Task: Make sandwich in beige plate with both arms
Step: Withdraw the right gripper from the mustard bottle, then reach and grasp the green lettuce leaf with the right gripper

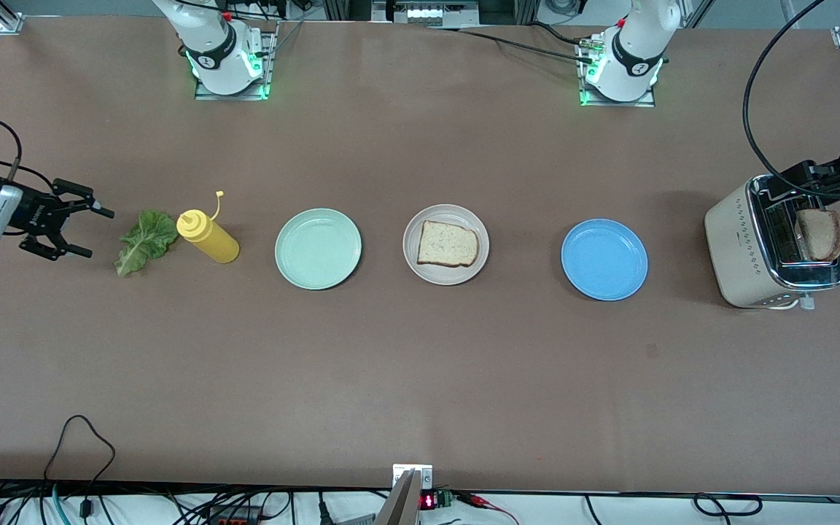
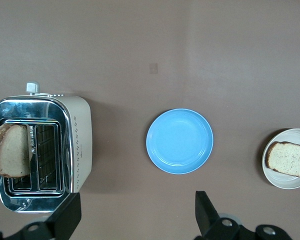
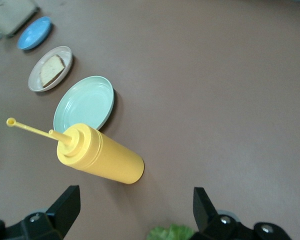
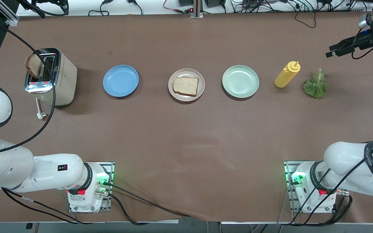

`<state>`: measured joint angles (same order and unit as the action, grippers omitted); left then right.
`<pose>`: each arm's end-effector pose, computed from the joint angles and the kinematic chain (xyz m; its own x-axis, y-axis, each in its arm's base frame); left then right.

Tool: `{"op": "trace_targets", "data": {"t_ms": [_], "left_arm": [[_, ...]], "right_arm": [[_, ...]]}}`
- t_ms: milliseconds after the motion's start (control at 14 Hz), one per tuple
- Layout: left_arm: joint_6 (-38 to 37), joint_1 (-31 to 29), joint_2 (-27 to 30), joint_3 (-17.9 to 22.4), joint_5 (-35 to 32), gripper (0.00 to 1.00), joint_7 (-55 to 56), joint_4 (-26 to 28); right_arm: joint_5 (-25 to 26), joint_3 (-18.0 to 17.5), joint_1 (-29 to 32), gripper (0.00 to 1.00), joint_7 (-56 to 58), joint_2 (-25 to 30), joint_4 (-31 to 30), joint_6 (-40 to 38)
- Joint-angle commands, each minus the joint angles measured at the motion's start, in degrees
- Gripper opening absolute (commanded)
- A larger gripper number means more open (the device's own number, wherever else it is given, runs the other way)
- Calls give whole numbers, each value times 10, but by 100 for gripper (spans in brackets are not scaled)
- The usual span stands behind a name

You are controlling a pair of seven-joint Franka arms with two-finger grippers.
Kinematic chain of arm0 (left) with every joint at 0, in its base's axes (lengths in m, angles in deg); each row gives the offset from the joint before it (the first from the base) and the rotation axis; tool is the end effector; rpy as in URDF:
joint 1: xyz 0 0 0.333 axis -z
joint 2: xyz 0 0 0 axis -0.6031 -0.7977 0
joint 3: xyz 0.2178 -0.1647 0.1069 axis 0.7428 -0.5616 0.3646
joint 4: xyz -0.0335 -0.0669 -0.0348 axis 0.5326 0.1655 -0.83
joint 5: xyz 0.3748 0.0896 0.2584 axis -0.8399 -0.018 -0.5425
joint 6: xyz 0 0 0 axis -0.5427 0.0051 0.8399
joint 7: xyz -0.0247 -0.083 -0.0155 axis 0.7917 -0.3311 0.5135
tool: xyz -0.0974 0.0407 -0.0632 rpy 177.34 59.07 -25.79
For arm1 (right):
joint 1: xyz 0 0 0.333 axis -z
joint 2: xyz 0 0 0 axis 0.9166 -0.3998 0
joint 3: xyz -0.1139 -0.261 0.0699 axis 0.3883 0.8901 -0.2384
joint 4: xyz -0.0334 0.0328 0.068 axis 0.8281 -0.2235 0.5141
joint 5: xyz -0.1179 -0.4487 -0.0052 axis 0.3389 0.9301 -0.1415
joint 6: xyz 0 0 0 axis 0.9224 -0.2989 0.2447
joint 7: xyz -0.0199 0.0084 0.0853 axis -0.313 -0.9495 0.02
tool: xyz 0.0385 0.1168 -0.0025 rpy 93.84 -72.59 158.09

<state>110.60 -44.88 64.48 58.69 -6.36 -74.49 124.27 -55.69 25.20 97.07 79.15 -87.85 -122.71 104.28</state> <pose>0.6453 0.0325 0.5546 0.9943 0.0965 -0.0444 0.0993 -0.9930 0.0643 0.5815 -0.2008 0.2632 0.7543 0.4655 0.4630 0.6481 -0.6402 -0.4123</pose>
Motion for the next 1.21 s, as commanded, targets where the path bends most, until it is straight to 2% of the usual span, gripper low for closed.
{"op": "trace_targets", "data": {"t_ms": [0,214,429,571,786,929,1143], "left_arm": [[10,3,8,0,-5,100,-2,9],[13,5,10,-7,-19,100,-2,8],[17,5,12,-18,-19,100,-3,8],[28,4,12,-28,-20,100,-6,9],[16,0,15,-28,-19,100,-6,10],[6,-1,16,-28,-18,100,-1,10],[-5,-3,15,-27,-11,100,5,9]], "right_arm": [[91,-1,-20,100,-174,33,0,20],[202,-2,-36,100,-410,43,6,29],[313,-6,-69,100,-674,27,6,59],[357,-16,-87,100,-798,9,15,70],[377,-18,-101,100,-864,-31,22,110],[409,-18,-100,100,-876,-63,22,146],[451,-17,-94,100,-904,-89,21,153]]}}
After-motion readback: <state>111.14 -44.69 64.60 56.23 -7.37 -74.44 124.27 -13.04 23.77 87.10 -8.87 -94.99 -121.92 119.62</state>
